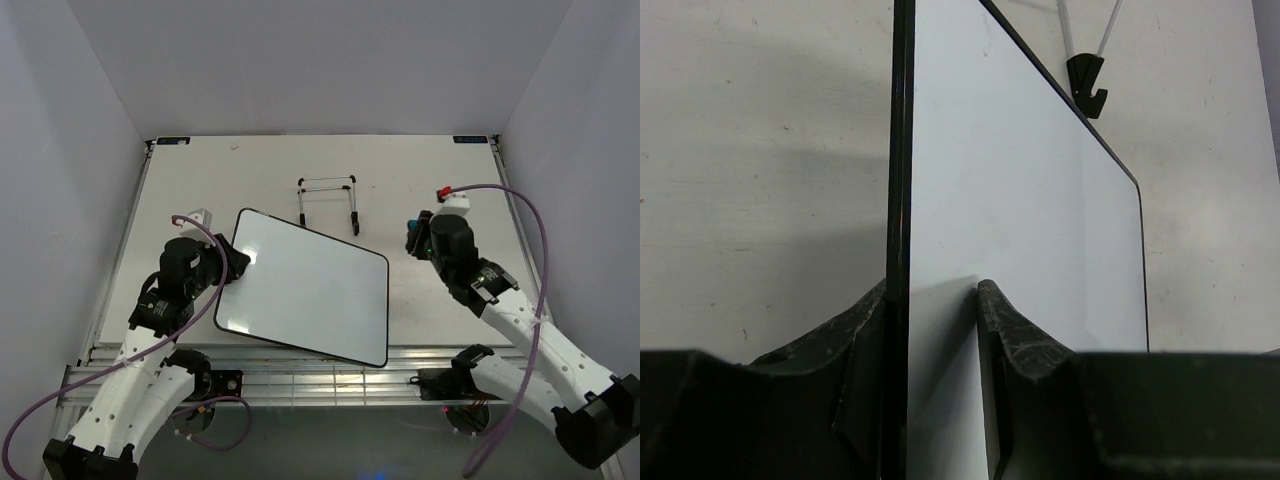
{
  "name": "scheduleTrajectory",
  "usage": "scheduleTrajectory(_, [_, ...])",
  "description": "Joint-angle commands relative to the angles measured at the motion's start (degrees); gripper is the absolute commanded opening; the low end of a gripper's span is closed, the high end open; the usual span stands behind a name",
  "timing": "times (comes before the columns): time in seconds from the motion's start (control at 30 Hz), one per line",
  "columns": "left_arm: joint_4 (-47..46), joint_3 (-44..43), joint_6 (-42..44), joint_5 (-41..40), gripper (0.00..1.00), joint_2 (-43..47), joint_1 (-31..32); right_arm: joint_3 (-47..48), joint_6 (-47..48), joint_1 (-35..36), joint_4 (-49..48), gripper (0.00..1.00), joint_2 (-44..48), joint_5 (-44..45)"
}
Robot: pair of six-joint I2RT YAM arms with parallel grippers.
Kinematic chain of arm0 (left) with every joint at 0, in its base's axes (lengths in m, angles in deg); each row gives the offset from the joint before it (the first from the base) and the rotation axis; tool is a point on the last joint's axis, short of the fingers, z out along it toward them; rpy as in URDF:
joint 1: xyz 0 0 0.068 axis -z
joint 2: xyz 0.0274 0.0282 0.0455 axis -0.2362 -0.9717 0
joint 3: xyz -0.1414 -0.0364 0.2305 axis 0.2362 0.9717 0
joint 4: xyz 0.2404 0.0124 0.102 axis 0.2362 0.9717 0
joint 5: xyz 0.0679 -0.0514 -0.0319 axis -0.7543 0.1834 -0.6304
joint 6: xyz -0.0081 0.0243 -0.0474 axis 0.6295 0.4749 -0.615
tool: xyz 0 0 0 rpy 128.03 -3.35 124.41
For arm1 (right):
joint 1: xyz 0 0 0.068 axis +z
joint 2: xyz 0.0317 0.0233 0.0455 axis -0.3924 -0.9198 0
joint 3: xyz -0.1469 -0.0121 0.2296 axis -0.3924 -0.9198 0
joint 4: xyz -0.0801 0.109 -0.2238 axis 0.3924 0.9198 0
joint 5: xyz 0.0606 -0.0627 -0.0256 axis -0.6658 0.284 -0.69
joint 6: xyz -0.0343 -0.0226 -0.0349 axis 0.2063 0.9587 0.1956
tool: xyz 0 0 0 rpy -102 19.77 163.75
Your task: Erase the whiteboard
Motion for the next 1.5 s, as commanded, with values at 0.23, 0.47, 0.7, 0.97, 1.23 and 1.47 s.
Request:
scheduleTrajectory(0.23, [-1.2,-2.4,1.1,3.6,0.00,2.8,0.4,-1.1,6.8,-28.4,11.9,0.08,-17.1,-20.3])
scheduleTrajectory(0.47, [-0.9,-3.7,0.4,5.6,0.00,5.3,0.3,0.8,9.2,-30.7,9.6,0.24,-26.5,-22.2])
scheduleTrajectory(0.7, [-2.6,-3.7,-1.4,4.1,0.00,7.5,0.3,1.1,9.6,-31.3,9.5,0.48,-27.4,-24.5])
scheduleTrajectory(0.97, [-2.8,-7.2,-2.1,8.2,0.00,3.8,0.2,2.8,9.5,-31.5,12.3,0.55,-24.4,-23.9])
scheduleTrajectory(1.23, [-7.8,-13.1,-5.6,13.3,0.00,1.9,0.3,5.4,9.4,-31.5,16.5,0.56,-15.0,-24.5])
scheduleTrajectory(1.47, [-13.5,-19.0,-11.6,16.6,0.00,-7.2,0.2,6.0,9.2,-31.5,18.8,0.56,-5.2,-25.6])
